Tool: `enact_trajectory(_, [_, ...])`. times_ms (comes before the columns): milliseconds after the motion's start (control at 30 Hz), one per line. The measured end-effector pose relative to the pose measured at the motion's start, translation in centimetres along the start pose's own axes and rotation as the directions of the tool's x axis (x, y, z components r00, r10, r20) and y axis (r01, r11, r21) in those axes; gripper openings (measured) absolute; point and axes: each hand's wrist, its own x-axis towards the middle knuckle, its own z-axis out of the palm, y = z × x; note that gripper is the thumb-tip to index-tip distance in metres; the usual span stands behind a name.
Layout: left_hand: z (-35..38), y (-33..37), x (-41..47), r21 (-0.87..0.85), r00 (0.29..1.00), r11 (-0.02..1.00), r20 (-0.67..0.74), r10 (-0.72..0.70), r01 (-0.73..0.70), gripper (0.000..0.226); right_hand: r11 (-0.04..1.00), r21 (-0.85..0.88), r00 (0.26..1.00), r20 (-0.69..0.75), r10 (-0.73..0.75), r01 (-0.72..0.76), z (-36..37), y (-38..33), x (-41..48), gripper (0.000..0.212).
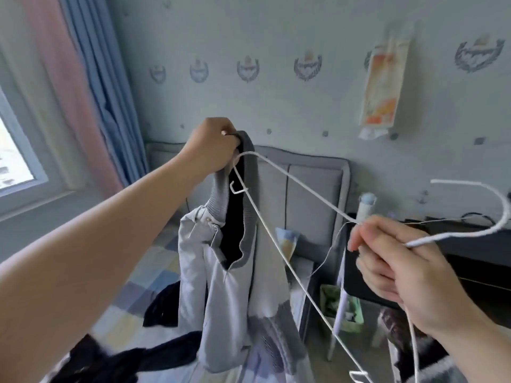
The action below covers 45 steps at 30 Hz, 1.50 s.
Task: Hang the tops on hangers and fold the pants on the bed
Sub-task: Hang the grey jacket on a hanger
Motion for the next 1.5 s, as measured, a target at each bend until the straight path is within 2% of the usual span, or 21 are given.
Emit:
enact_trajectory(133, [-0.1,-5.3,-2.3,0.005,0.994,0.995,0.054,-0.096,0.095,0.018,0.993,-0.047,0.994,0.005,0.105,-0.104,2.8,3.6,0.4,0.032])
enact_trajectory(233, [0.0,-8.8,-4.4,0.028,0.982,0.984,0.071,-0.176,0.175,0.016,0.976,-0.038,0.977,0.011,0.213,-0.212,3.8,5.8,0.2,0.029])
enact_trajectory(400, [1.0,-13.5,-7.9,0.057,0.964,0.973,0.137,-0.230,0.224,0.014,0.947,-0.041,0.947,0.030,0.321,-0.320,4.4,8.9,-0.3,0.029])
enact_trajectory(567, [1.6,-15.5,-11.5,0.074,0.945,0.963,0.187,-0.268,0.258,0.025,0.930,-0.074,0.922,0.125,0.366,-0.359,4.8,11.2,-1.1,0.029])
enact_trajectory(667, [2.0,-15.3,-13.7,0.053,0.918,0.965,0.296,-0.262,0.258,0.018,0.919,-0.256,0.921,0.174,0.347,-0.298,5.8,13.0,-1.7,0.030])
enact_trajectory(733, [3.1,-14.4,-15.4,0.055,0.890,0.970,0.387,-0.241,0.238,0.015,0.889,-0.360,0.904,0.208,0.373,-0.284,7.3,14.5,-2.0,0.029])
enact_trajectory(800, [4.2,-13.6,-17.0,0.062,0.865,0.974,0.450,-0.221,0.217,0.016,0.874,-0.380,0.886,0.224,0.406,-0.304,8.8,16.1,-2.2,0.028])
enact_trajectory(967, [5.7,-13.5,-19.9,0.094,0.835,0.983,0.520,-0.181,0.155,0.023,0.904,-0.214,0.888,0.205,0.411,-0.369,9.7,17.8,-2.5,0.028])
enact_trajectory(1033, [6.2,-13.7,-21.0,0.085,0.836,0.996,0.546,-0.058,0.014,0.026,0.915,-0.164,0.893,0.210,0.398,-0.369,9.4,17.4,-2.8,0.026])
enact_trajectory(1100, [6.5,-14.2,-21.7,0.153,0.829,0.972,0.555,0.067,-0.180,0.025,0.919,-0.158,0.890,0.236,0.391,-0.361,8.9,16.9,-2.9,0.027])
enact_trajectory(1200, [6.0,-15.6,-21.9,0.285,0.812,0.900,0.571,0.117,-0.331,0.053,0.932,-0.177,0.898,0.261,0.355,-0.317,7.6,16.0,-2.9,0.027])
enact_trajectory(1267, [5.3,-16.3,-21.8,0.304,0.804,0.866,0.570,0.169,-0.397,0.053,0.936,-0.225,0.910,0.257,0.325,-0.271,6.6,15.5,-3.0,0.027])
enact_trajectory(1367, [4.6,-17.3,-21.9,0.224,0.816,0.895,0.535,0.217,-0.385,0.049,0.919,-0.282,0.908,0.239,0.345,-0.275,4.7,15.2,-3.1,0.016])
enact_trajectory(1500, [3.4,-18.4,-22.1,0.149,0.875,0.933,0.420,0.240,-0.328,0.041,0.892,-0.329,0.921,0.127,0.368,-0.311,1.7,15.4,-3.2,0.019])
